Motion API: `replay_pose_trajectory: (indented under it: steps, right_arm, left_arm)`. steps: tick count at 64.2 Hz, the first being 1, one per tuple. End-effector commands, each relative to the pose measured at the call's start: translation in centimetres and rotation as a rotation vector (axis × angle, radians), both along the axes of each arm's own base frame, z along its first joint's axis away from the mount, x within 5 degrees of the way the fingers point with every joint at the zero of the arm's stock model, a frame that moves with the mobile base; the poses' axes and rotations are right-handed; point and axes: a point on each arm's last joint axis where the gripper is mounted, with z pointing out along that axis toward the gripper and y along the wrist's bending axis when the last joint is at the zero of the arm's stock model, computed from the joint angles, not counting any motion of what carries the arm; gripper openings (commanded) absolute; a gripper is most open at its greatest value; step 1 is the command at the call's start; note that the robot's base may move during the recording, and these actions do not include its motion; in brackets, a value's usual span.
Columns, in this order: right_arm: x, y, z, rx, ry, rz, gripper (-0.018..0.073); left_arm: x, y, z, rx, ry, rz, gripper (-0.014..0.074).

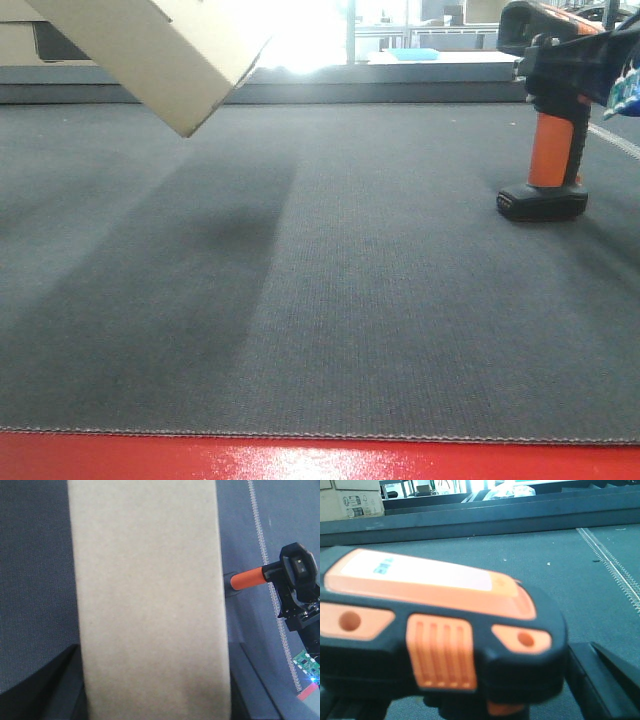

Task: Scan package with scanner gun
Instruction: 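Lift the scanner gun with the right gripper toward the raised box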

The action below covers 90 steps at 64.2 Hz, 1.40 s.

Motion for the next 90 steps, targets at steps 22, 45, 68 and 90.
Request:
replay_pose_trajectory:
  steps: [22, 45, 68, 90]
  right_arm:
    - [0.6, -0.1, -1.0, -0.008, 0.008, -0.004, 0.0568]
    - [0.9, -0.2, -1.2, -0.013, -0.037, -0.018, 0.0568]
    - [0.9, -0.2, -1.2, 0.047, -0.045, -0.025, 0.0568]
    - [0.9, -0.2, -1.0, 0.046, -0.061, -0.026, 0.0463]
  left_arm:
    - [-0.4, -0.2, 0.9, -0.025, -0.029, -0.004, -0.0111]
    - [-0.3, -0.2, 0.9, -0.018, -0.032, -0.001, -0.0111]
    - [-0.3, -0.1, 0.9, -0.014, -0.032, -0.001, -0.0111]
    - [-0.3, -0.1, 0.8, -0.008, -0.032, 0.0, -0.0111]
